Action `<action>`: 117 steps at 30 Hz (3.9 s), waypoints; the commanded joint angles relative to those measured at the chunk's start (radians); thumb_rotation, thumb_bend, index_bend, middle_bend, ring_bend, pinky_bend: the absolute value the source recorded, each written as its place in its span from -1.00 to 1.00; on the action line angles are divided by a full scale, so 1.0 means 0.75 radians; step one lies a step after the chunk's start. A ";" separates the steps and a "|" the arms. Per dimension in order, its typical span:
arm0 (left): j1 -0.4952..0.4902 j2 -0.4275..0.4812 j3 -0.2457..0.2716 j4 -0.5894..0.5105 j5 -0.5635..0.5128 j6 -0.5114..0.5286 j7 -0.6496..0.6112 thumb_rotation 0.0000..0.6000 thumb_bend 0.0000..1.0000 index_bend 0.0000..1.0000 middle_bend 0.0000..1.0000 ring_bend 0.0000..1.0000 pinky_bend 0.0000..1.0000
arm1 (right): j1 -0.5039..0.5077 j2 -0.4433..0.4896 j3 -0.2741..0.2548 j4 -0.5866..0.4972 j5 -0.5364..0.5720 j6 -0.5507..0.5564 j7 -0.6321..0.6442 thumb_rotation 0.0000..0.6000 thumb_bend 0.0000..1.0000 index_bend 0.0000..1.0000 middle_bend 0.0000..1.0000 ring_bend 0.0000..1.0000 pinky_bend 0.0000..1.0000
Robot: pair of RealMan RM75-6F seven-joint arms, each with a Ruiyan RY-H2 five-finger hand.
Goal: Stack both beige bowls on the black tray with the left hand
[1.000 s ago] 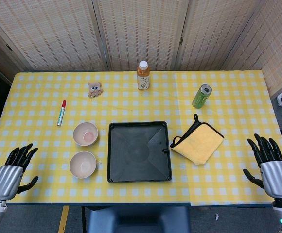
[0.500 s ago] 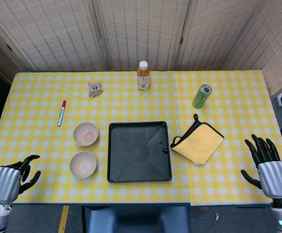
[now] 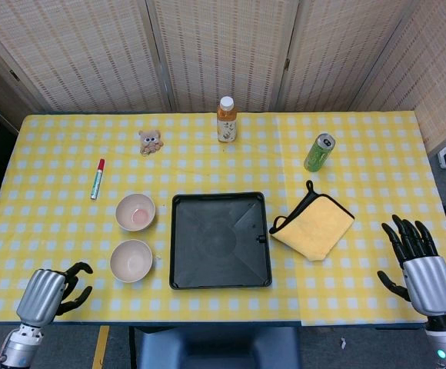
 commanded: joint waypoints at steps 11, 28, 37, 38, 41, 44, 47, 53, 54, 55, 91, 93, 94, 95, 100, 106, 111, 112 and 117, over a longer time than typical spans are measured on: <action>-0.074 -0.085 -0.007 -0.026 -0.093 -0.182 0.107 1.00 -0.41 -0.04 1.00 0.94 1.00 | 0.010 -0.005 0.008 -0.001 0.020 -0.028 -0.017 1.00 -0.51 -1.00 -1.00 -1.00 -1.00; -0.138 -0.235 -0.029 0.058 -0.161 -0.291 0.143 1.00 -0.32 0.04 1.00 0.94 1.00 | 0.009 -0.001 0.014 0.001 0.033 -0.031 -0.008 1.00 -0.51 -1.00 -1.00 -1.00 -1.00; -0.161 -0.279 -0.032 0.116 -0.185 -0.317 0.137 1.00 -0.31 0.06 1.00 0.94 1.00 | 0.007 0.004 0.017 -0.003 0.039 -0.028 -0.005 1.00 -0.51 -1.00 -1.00 -1.00 -1.00; -0.163 -0.284 -0.031 0.120 -0.186 -0.320 0.143 1.00 -0.31 0.06 1.00 0.94 1.00 | 0.007 0.004 0.017 -0.003 0.041 -0.031 -0.004 1.00 -0.51 -1.00 -1.00 -1.00 -1.00; -0.177 -0.298 -0.034 0.132 -0.193 -0.338 0.154 1.00 -0.30 0.06 1.00 0.94 1.00 | 0.009 0.006 0.015 -0.005 0.039 -0.036 -0.003 1.00 -0.51 -1.00 -1.00 -1.00 -1.00; -0.201 -0.303 -0.040 0.139 -0.202 -0.369 0.167 1.00 -0.23 0.07 1.00 0.94 1.00 | 0.007 0.008 0.013 -0.007 0.032 -0.030 0.004 1.00 -0.51 -1.00 -1.00 -1.00 -1.00; -0.216 -0.300 -0.037 0.137 -0.204 -0.389 0.184 1.00 -0.14 0.09 1.00 0.94 1.00 | 0.009 0.006 0.009 -0.002 0.028 -0.036 -0.002 1.00 -0.51 -1.00 -1.00 -1.00 -1.00; -0.233 -0.304 -0.034 0.142 -0.237 -0.429 0.184 1.00 -0.09 0.10 1.00 0.94 1.00 | 0.015 0.013 0.001 -0.003 0.030 -0.058 0.014 1.00 -0.51 -1.00 -1.00 -1.00 -1.00; -0.234 -0.304 -0.032 0.142 -0.237 -0.429 0.185 1.00 -0.08 0.10 1.00 0.94 1.00 | 0.017 0.016 -0.003 -0.003 0.027 -0.065 0.018 1.00 -0.51 -1.00 -1.00 -1.00 -1.00; -0.233 -0.306 -0.030 0.146 -0.235 -0.425 0.186 1.00 -0.07 0.09 1.00 0.94 1.00 | 0.019 0.019 -0.005 -0.003 0.027 -0.071 0.021 1.00 -0.51 -1.00 -1.00 -1.00 -1.00; -0.300 -0.381 -0.130 0.068 -0.128 -0.257 0.358 1.00 0.04 0.27 1.00 1.00 1.00 | 0.039 0.032 -0.009 -0.018 0.038 -0.113 0.016 1.00 -0.51 -1.00 -1.00 -1.00 -1.00; -0.320 -0.402 -0.151 0.055 -0.126 -0.262 0.382 1.00 0.04 0.27 1.00 1.00 1.00 | 0.041 0.035 -0.007 -0.018 0.043 -0.116 0.024 1.00 -0.51 -1.00 -1.00 -1.00 -1.00; -0.330 -0.416 -0.163 0.052 -0.124 -0.260 0.390 1.00 0.04 0.27 1.00 1.00 1.00 | 0.041 0.036 -0.005 -0.018 0.044 -0.114 0.030 1.00 -0.51 -1.00 -1.00 -1.00 -1.00; -0.344 -0.439 -0.181 0.053 -0.129 -0.264 0.395 1.00 0.04 0.27 1.00 1.00 1.00 | 0.040 0.038 -0.004 -0.017 0.043 -0.109 0.037 1.00 -0.51 -1.00 -1.00 -1.00 -1.00; -0.409 -0.551 -0.243 0.090 -0.188 -0.316 0.414 1.00 0.04 0.27 1.00 1.00 1.00 | 0.034 0.049 -0.004 -0.020 0.038 -0.091 0.067 1.00 -0.51 -1.00 -1.00 -1.00 -1.00; -0.487 -0.675 -0.278 0.191 -0.275 -0.421 0.458 1.00 0.04 0.27 1.00 1.00 1.00 | 0.042 0.061 0.006 -0.012 0.060 -0.107 0.105 1.00 -0.51 -1.00 -1.00 -1.00 -1.00; -0.537 -0.754 -0.300 0.298 -0.306 -0.451 0.452 1.00 0.04 0.27 1.00 1.00 1.00 | 0.036 0.073 0.009 -0.008 0.067 -0.097 0.135 1.00 -0.51 -1.00 -1.00 -1.00 -1.00; -0.544 -0.767 -0.303 0.317 -0.309 -0.452 0.450 1.00 0.04 0.27 1.00 1.00 1.00 | 0.034 0.075 0.007 -0.008 0.068 -0.097 0.138 1.00 -0.51 -1.00 -1.00 -1.00 -1.00; -0.575 -0.832 -0.309 0.419 -0.317 -0.447 0.436 1.00 0.04 0.24 1.00 1.00 1.00 | 0.023 0.083 0.005 -0.009 0.070 -0.082 0.146 1.00 -0.51 -1.00 -1.00 -1.00 -1.00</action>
